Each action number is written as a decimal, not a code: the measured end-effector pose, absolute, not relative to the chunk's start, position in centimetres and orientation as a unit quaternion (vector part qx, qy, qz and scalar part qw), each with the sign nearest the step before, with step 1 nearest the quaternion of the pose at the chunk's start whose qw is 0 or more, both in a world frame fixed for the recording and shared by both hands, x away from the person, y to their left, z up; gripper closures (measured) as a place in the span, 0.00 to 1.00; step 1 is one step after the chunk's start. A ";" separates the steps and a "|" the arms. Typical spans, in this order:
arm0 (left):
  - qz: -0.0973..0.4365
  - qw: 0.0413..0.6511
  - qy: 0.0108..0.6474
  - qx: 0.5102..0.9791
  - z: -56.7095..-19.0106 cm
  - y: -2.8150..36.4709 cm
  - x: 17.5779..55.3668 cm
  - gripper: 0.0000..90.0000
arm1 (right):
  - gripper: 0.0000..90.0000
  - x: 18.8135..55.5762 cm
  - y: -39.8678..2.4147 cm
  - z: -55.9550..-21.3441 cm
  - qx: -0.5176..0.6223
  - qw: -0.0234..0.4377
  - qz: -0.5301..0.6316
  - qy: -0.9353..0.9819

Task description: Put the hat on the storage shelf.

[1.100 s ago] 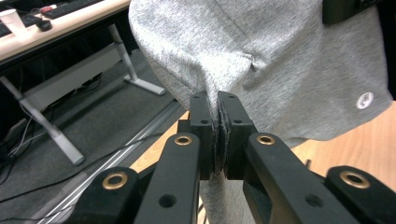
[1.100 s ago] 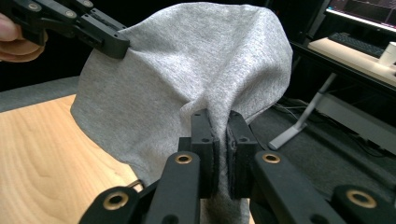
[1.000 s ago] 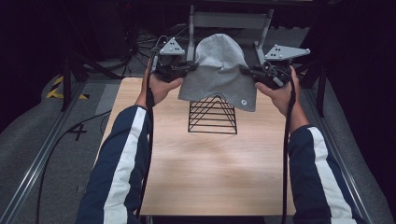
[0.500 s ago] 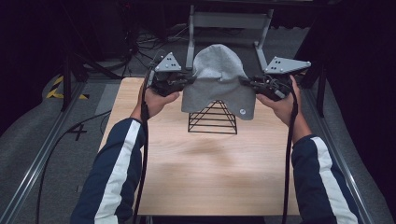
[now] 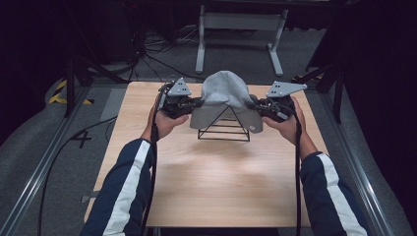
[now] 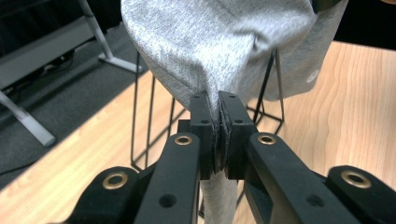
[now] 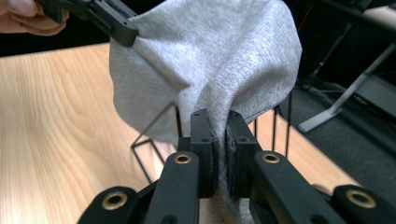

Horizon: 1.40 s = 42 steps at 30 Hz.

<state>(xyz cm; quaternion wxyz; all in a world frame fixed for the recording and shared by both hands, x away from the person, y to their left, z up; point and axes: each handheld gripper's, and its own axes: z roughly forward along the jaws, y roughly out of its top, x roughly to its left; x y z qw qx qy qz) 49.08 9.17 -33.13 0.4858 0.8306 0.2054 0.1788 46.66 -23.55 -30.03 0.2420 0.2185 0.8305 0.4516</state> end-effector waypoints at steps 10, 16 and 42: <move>0.172 0.464 0.213 0.843 -36.5 8.6 48.9 0.95 | 0.93 46.9 -24.0 -34.6 0.242 0.222 0.438 0.837; 0.168 0.443 0.209 0.855 -38.0 8.0 49.1 0.95 | 0.93 47.2 -24.4 -36.6 0.256 0.213 0.426 0.841; 0.148 0.419 0.240 0.863 -41.6 7.6 50.5 0.95 | 0.93 48.9 -24.8 -40.4 0.304 0.198 0.394 0.844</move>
